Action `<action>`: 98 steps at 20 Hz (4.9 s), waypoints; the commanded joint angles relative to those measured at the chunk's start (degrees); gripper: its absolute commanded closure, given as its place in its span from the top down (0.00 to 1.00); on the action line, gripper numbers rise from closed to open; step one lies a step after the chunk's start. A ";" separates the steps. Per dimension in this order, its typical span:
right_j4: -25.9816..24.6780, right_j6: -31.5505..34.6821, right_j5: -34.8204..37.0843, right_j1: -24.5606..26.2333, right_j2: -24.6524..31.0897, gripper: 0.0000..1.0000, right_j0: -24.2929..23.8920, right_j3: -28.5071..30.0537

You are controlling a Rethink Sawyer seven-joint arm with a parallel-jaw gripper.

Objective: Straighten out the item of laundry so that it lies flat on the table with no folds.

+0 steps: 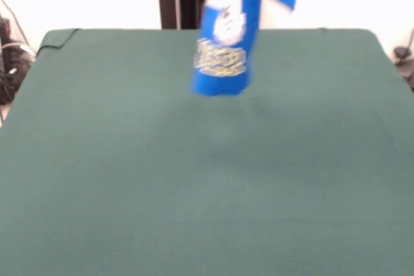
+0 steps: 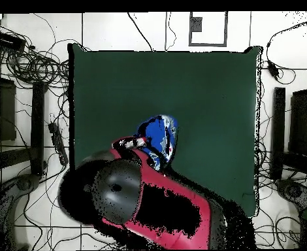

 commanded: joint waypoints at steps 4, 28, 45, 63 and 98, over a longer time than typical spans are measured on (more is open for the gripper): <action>-9.78 -22.62 8.28 -10.27 11.83 0.00 -5.52 -0.79; -2.94 -24.61 -10.56 -14.11 33.29 0.00 -21.41 23.29; -28.71 -11.49 -29.95 -6.37 41.17 0.00 -27.72 22.28; -41.01 -9.89 -31.82 -3.87 45.94 0.00 -35.44 18.24; -47.76 -9.18 -19.71 -10.18 58.02 0.00 -50.98 15.71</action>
